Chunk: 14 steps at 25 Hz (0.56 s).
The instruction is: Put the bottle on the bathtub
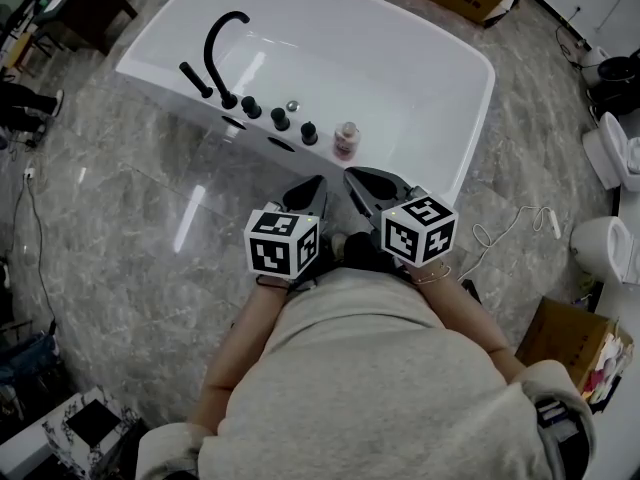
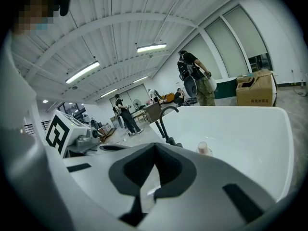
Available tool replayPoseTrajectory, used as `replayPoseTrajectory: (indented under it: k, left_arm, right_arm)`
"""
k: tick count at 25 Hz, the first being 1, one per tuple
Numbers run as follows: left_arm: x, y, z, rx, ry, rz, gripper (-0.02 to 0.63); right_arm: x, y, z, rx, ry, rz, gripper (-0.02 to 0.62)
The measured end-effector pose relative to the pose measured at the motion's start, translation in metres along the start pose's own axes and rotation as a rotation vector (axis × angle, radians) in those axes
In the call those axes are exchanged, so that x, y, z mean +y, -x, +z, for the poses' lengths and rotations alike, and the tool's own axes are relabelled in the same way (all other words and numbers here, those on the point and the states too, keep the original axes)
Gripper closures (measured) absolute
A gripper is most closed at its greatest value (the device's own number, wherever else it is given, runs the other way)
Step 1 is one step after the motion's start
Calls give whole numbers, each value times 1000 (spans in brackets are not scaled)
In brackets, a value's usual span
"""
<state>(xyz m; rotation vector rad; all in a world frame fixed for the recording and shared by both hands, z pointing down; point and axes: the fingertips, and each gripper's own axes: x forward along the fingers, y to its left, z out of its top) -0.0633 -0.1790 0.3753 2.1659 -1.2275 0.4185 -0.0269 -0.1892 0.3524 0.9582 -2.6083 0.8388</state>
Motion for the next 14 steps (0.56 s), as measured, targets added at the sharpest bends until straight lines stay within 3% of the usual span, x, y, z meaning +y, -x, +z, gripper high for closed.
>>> replayPoseTrajectory:
  k: [14]
  left_arm:
    - [-2,0,-3,23,15,-20,597]
  right_arm:
    - [2,4,-2,-7,-33,-2,597]
